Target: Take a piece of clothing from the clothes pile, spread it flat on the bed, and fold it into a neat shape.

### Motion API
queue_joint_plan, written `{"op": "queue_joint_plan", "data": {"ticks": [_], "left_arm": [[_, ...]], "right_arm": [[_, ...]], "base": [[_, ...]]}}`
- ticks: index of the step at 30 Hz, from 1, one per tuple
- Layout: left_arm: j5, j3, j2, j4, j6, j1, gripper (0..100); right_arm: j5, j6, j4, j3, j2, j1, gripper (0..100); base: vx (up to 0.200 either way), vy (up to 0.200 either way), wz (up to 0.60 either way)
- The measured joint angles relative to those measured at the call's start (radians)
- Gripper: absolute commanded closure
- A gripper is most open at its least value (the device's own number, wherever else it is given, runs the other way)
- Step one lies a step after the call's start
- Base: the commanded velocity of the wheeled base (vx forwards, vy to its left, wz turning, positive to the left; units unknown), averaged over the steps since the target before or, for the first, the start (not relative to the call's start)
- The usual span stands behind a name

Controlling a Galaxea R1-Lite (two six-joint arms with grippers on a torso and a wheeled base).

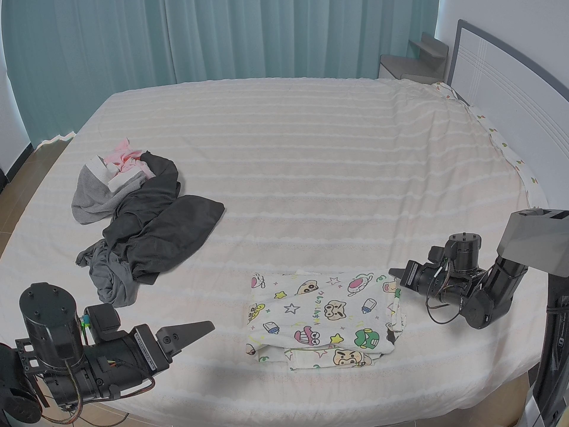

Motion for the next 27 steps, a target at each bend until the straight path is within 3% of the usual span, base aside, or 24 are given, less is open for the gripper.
{"op": "queue_joint_plan", "data": {"ticks": [13, 27], "left_arm": [[0.000, 0.000, 0.001, 0.000, 0.000, 0.000, 0], [0.001, 0.000, 0.003, 0.000, -0.001, 0.000, 0]], "right_arm": [[0.001, 0.001, -0.073, 0.140, -0.051, 0.001, 0], [0.007, 0.001, -0.380, 0.508, -0.070, 0.114, 0]], "base": [[0.000, 0.000, 0.00], [0.000, 0.000, 0.00]]}}
